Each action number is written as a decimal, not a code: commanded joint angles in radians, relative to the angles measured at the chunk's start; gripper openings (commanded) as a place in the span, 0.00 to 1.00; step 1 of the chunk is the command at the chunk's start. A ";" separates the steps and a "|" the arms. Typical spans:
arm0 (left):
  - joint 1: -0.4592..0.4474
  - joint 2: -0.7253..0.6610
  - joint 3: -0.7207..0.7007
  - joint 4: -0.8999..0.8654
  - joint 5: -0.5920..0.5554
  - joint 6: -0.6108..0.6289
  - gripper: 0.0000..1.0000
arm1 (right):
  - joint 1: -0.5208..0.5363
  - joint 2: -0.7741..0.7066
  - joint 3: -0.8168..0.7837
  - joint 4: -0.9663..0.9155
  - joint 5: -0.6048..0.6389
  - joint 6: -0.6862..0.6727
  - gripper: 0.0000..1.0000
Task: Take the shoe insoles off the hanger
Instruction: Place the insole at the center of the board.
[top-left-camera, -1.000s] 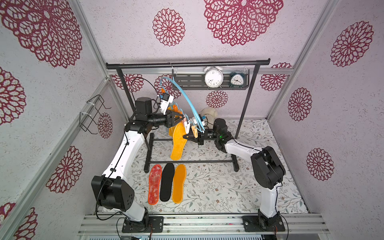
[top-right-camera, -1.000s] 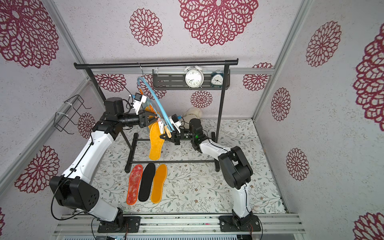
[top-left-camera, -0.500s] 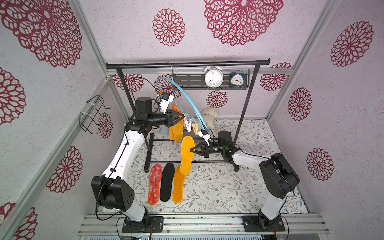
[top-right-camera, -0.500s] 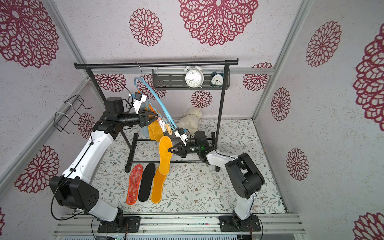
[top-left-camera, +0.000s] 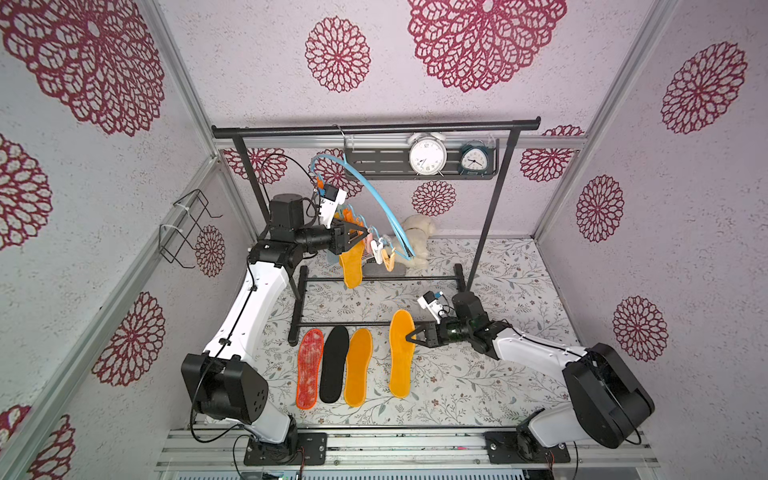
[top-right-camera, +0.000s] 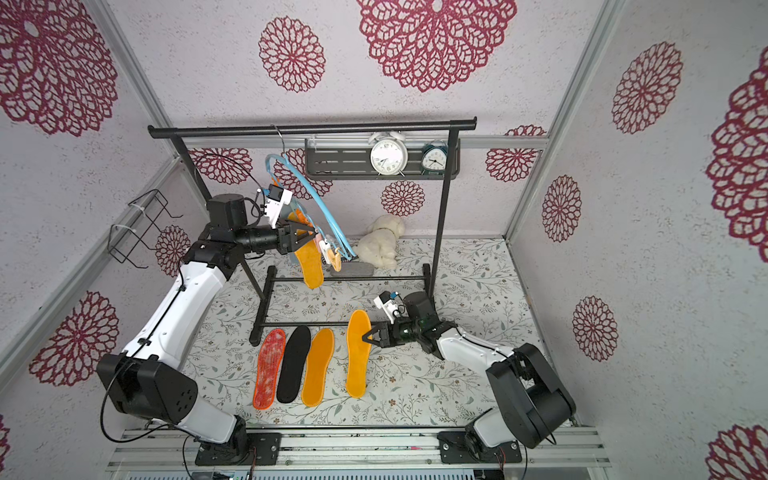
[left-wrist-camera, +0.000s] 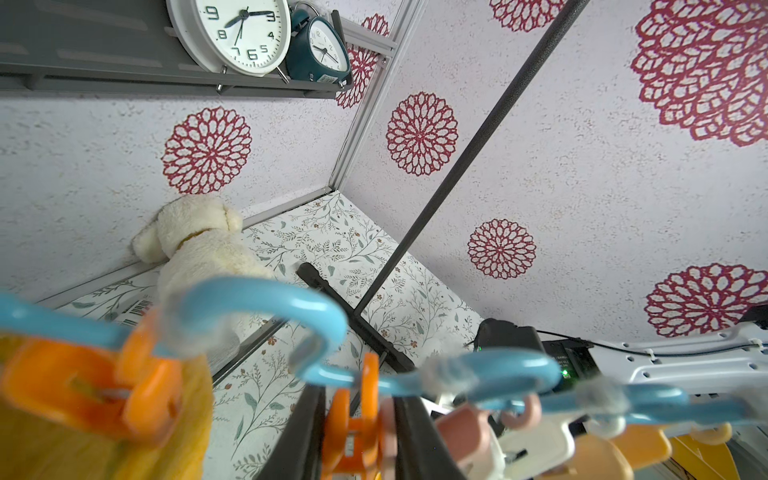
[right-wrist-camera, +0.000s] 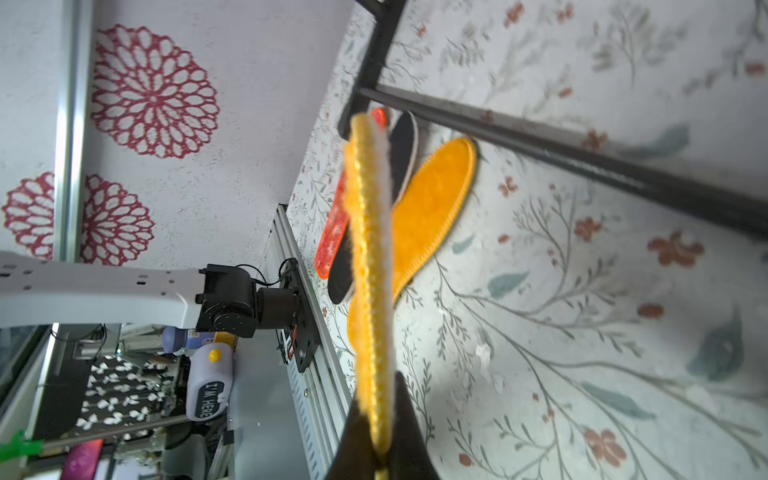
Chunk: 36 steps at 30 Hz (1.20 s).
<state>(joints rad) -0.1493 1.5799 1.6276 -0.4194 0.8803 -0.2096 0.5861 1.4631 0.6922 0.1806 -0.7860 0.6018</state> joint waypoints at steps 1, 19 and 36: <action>0.007 -0.031 -0.013 -0.021 -0.013 0.007 0.16 | 0.028 0.034 -0.006 0.011 0.054 0.150 0.00; 0.008 -0.073 -0.047 -0.033 -0.024 0.021 0.15 | 0.121 0.421 0.254 -0.078 0.081 0.221 0.00; 0.013 -0.071 -0.043 -0.043 -0.034 0.024 0.14 | 0.084 0.200 0.207 -0.273 0.302 -0.076 0.51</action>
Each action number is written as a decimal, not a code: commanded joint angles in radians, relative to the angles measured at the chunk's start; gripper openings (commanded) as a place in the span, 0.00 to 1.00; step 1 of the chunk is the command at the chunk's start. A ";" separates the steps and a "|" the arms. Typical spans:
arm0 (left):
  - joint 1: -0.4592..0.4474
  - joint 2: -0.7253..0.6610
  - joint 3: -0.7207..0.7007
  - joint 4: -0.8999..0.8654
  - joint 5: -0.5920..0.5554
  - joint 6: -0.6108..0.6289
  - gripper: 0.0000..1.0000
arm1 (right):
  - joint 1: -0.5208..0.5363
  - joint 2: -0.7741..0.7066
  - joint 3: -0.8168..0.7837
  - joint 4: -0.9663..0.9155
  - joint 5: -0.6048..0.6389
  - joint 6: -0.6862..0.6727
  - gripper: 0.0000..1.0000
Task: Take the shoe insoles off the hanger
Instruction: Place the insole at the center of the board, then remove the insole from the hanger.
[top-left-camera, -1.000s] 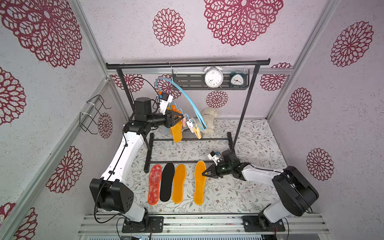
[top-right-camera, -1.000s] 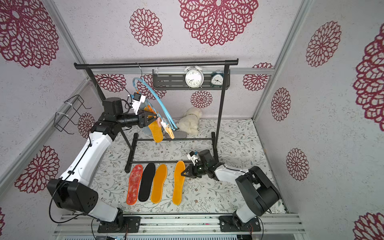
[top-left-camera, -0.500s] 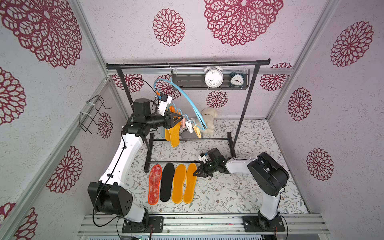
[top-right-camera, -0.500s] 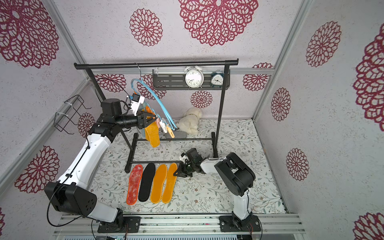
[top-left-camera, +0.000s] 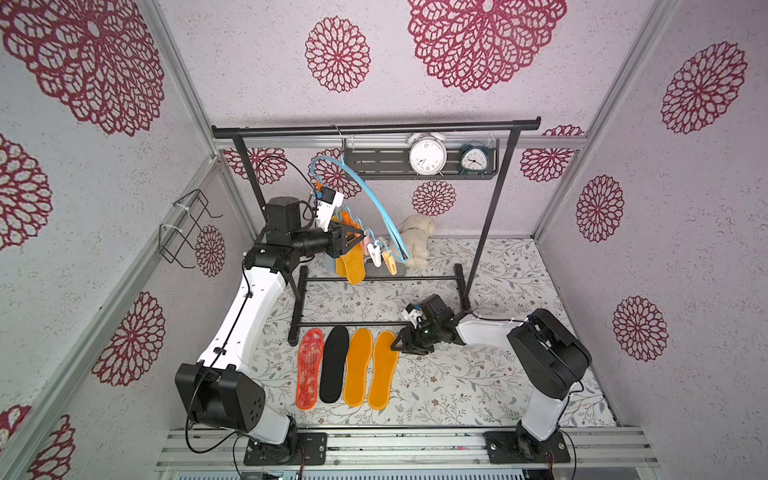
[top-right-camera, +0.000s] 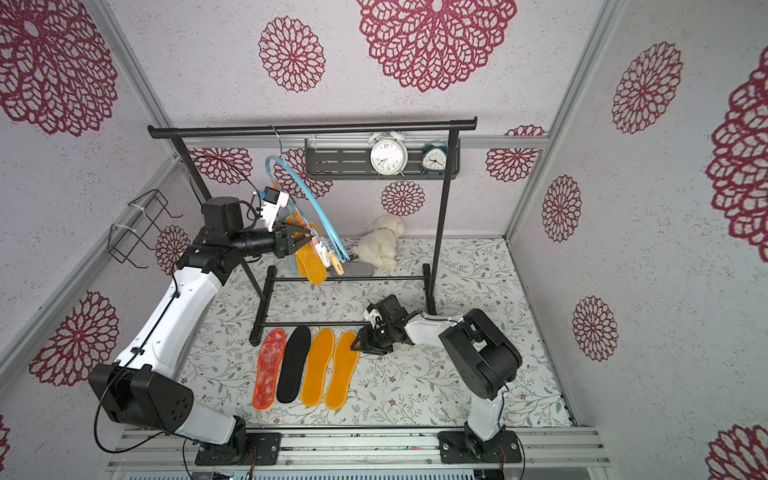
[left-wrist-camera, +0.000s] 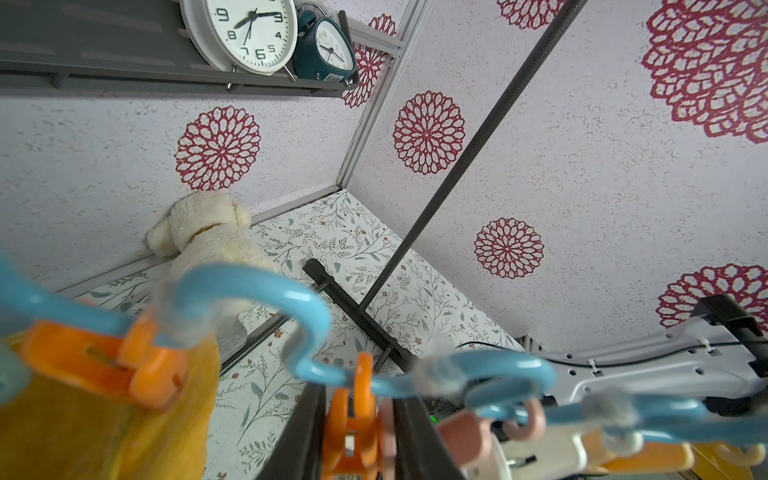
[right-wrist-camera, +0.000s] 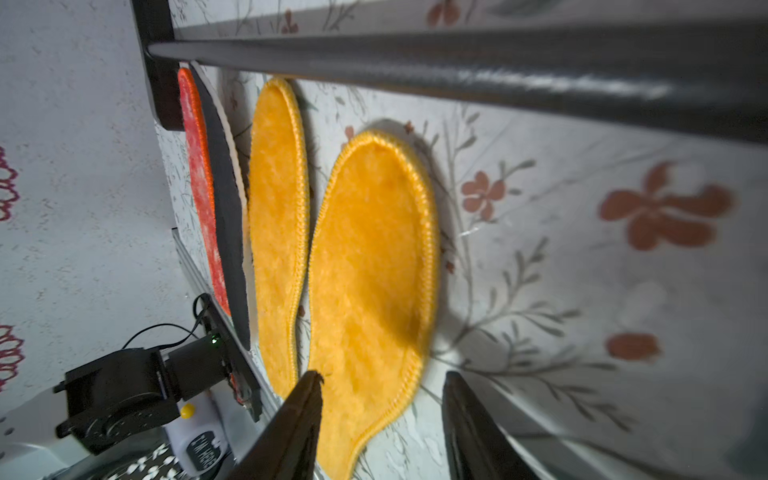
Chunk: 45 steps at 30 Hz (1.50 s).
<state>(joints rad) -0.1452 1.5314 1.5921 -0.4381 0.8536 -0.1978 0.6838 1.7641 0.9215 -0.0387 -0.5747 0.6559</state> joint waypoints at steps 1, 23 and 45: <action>0.009 -0.021 -0.007 -0.025 -0.008 0.012 0.14 | -0.017 -0.144 -0.046 -0.039 0.104 -0.159 0.51; 0.013 -0.080 -0.046 -0.078 -0.063 0.045 0.59 | -0.054 -0.592 -0.329 0.165 0.118 -0.357 0.51; 0.013 -0.652 -0.543 -0.309 -0.552 0.145 0.70 | -0.088 -0.600 -0.373 0.240 0.060 -0.380 0.51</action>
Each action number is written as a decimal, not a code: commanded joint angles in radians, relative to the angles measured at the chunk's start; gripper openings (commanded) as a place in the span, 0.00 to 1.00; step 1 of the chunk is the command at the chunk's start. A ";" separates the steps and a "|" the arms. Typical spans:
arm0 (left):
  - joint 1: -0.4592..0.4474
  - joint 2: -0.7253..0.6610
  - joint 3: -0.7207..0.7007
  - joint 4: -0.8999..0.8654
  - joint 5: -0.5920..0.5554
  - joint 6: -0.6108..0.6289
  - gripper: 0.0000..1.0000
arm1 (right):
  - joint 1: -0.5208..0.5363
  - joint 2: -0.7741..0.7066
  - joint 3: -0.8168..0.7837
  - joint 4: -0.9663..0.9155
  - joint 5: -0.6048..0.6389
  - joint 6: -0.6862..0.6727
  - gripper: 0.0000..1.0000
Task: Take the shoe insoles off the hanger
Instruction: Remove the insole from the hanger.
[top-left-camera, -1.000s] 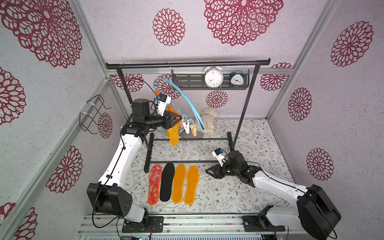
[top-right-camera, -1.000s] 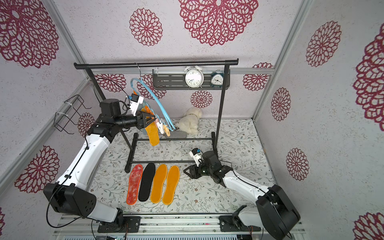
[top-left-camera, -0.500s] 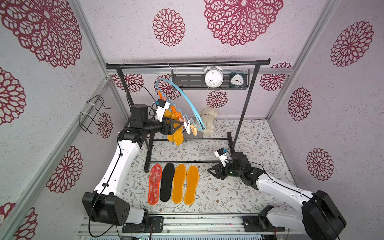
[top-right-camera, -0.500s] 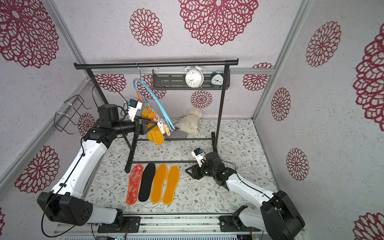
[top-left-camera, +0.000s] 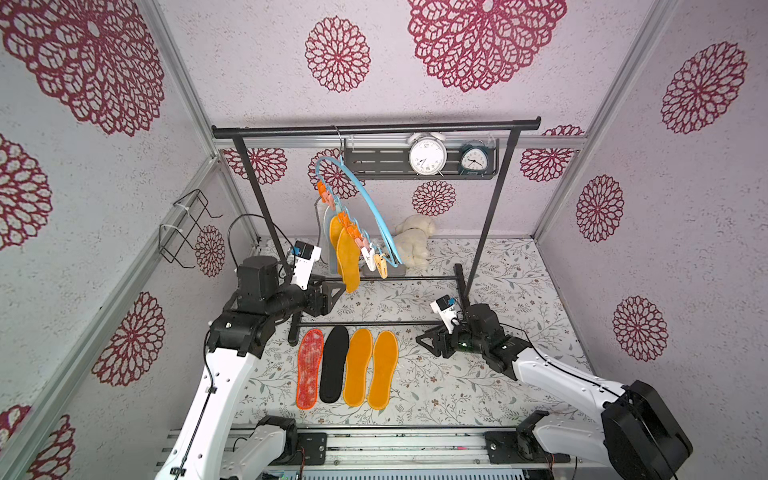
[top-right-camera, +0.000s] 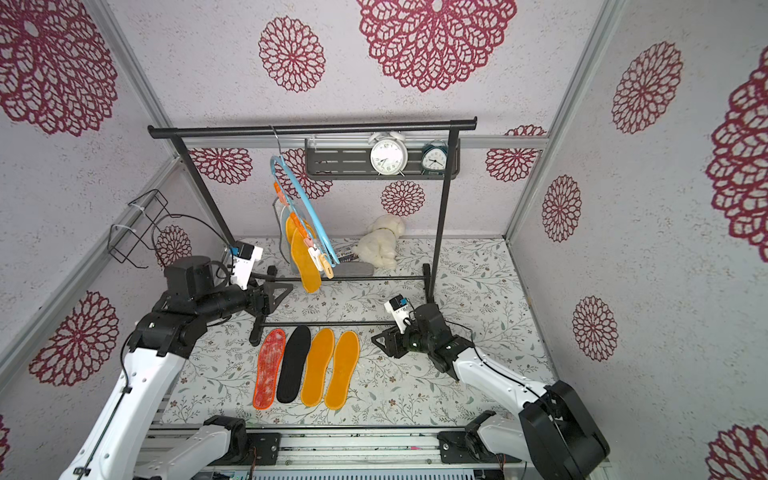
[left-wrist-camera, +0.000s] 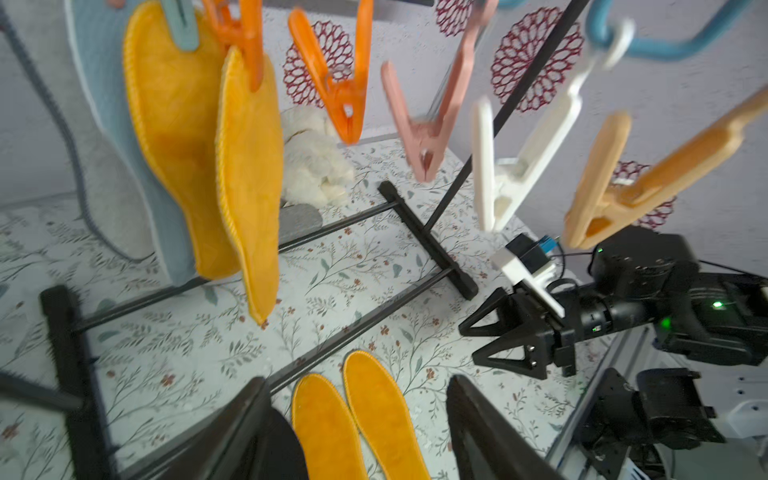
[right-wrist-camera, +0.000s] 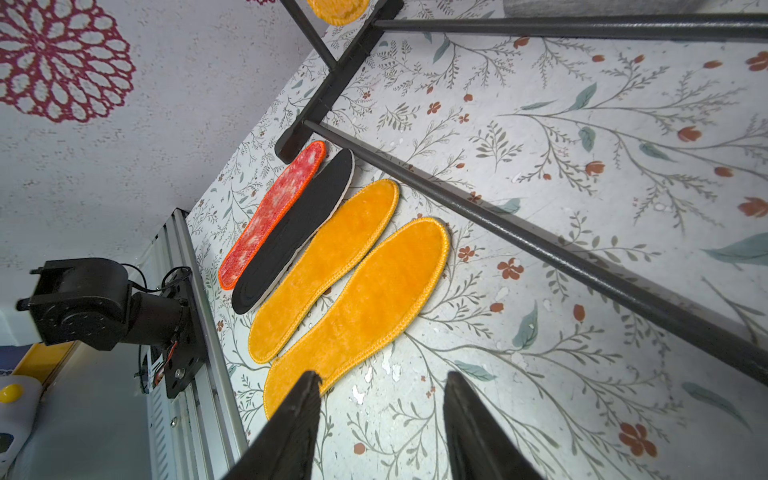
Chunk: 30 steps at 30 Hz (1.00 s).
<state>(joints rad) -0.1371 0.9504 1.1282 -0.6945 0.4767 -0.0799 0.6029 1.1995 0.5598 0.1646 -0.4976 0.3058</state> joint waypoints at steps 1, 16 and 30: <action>0.006 -0.107 -0.107 -0.053 -0.207 0.021 0.71 | -0.009 -0.039 -0.016 0.036 -0.017 -0.035 0.51; 0.007 -0.438 -0.429 0.045 -0.383 -0.083 0.87 | -0.014 0.004 0.031 0.189 -0.077 -0.090 0.51; 0.005 -0.442 -0.433 0.047 -0.350 -0.082 0.87 | -0.045 0.504 0.616 0.361 -0.232 -0.124 0.54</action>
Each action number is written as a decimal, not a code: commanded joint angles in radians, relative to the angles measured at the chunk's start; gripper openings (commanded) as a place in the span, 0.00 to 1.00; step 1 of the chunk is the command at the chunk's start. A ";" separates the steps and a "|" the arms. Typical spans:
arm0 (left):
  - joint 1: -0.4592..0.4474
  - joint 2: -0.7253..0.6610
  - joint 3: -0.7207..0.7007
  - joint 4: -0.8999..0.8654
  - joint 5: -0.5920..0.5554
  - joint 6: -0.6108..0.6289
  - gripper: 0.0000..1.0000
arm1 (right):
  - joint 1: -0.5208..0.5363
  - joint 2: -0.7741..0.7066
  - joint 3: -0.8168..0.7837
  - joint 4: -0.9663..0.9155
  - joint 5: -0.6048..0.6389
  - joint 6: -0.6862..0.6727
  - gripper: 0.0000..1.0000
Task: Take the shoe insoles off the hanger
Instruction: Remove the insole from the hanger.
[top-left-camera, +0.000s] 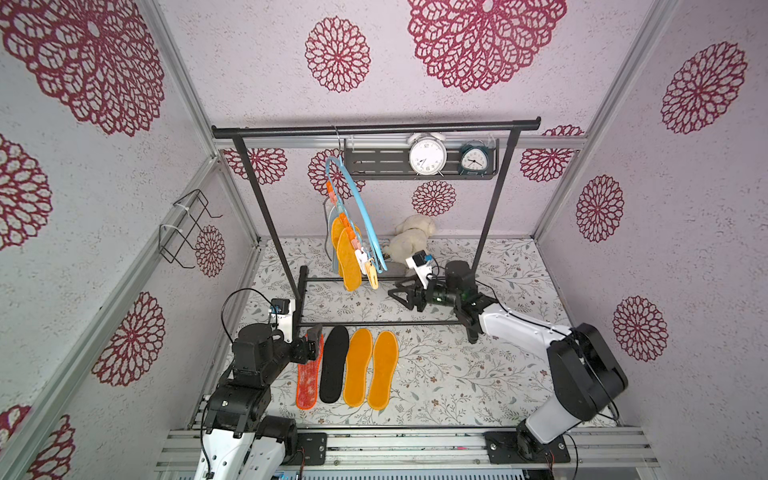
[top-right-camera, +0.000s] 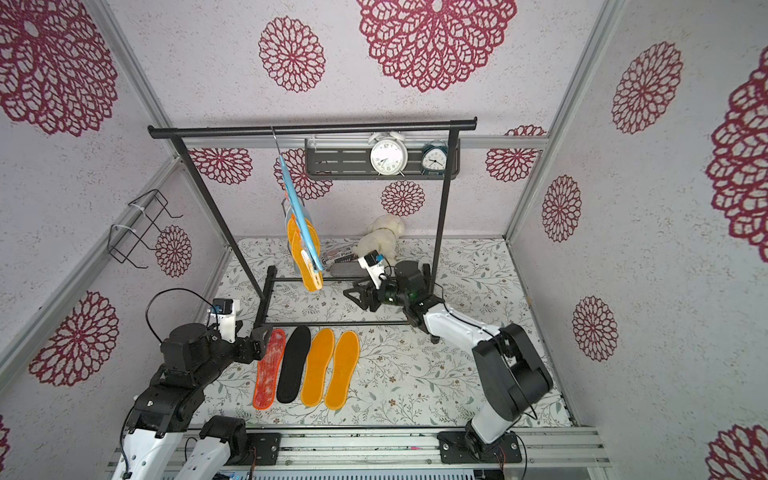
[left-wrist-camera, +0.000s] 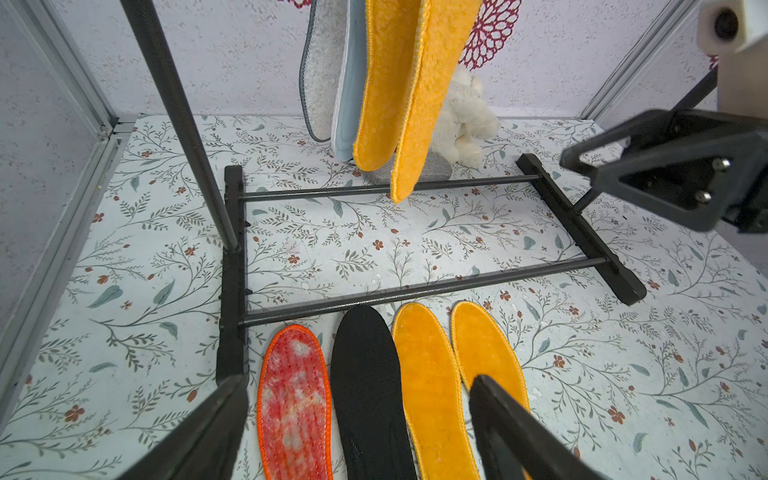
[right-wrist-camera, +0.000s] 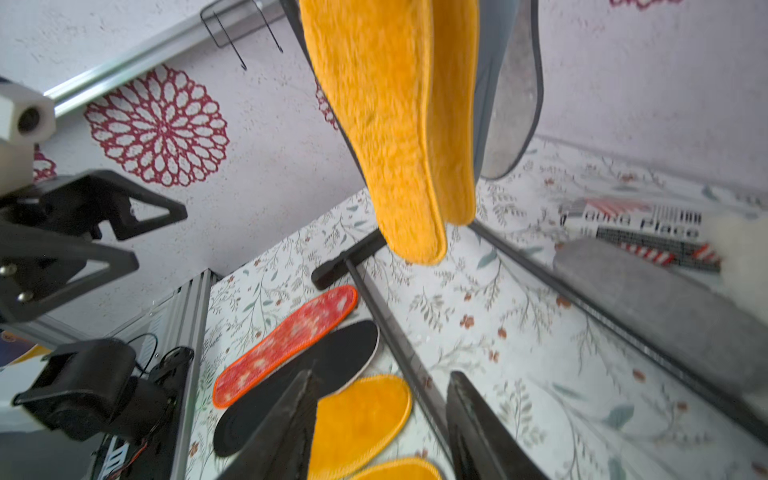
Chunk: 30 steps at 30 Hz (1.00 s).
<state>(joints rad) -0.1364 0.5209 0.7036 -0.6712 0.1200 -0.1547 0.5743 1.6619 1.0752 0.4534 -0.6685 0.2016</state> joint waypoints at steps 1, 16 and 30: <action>0.004 -0.014 -0.009 0.024 0.005 -0.008 0.87 | -0.019 0.078 0.155 0.078 -0.073 -0.016 0.55; 0.003 -0.015 -0.012 0.026 0.007 -0.009 0.87 | -0.014 0.409 0.619 0.169 -0.256 0.090 0.58; 0.003 -0.012 -0.014 0.027 0.020 -0.008 0.87 | 0.039 0.527 0.758 0.246 -0.309 0.191 0.41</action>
<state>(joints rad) -0.1364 0.5152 0.7036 -0.6701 0.1265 -0.1616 0.6003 2.1803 1.7924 0.6239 -0.9428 0.3428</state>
